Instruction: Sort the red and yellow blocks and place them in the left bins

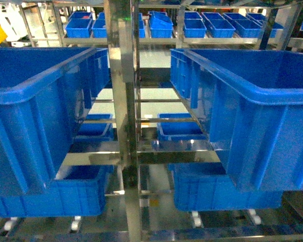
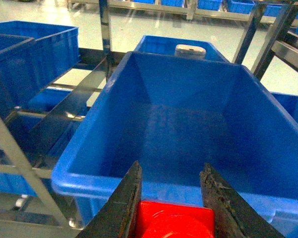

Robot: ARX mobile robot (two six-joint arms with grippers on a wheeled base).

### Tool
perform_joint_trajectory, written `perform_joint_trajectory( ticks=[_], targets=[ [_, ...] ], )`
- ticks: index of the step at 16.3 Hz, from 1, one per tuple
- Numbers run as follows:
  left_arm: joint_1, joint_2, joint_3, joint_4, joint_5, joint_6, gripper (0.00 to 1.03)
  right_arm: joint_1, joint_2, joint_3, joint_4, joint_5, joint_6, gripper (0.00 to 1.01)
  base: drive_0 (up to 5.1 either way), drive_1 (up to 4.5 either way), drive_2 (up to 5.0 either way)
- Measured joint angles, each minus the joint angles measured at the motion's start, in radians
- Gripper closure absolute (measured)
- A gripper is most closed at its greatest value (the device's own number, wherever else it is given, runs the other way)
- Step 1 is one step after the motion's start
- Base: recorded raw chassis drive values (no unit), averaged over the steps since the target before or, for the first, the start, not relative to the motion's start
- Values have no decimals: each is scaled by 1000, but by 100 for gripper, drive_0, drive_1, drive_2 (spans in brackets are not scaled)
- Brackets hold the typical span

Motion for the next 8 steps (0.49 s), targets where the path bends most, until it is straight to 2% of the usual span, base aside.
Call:
perform_joint_trajectory(
  ticks=[5,8],
  targets=[
    [-1,4,0,1,1,0,77,-1,8,-1,-5,3,0,72,0,428,-427],
    [-1,3,0,3,1,0,77,-3,16,-1,16,-6,5,72,0,0,0]
  ],
)
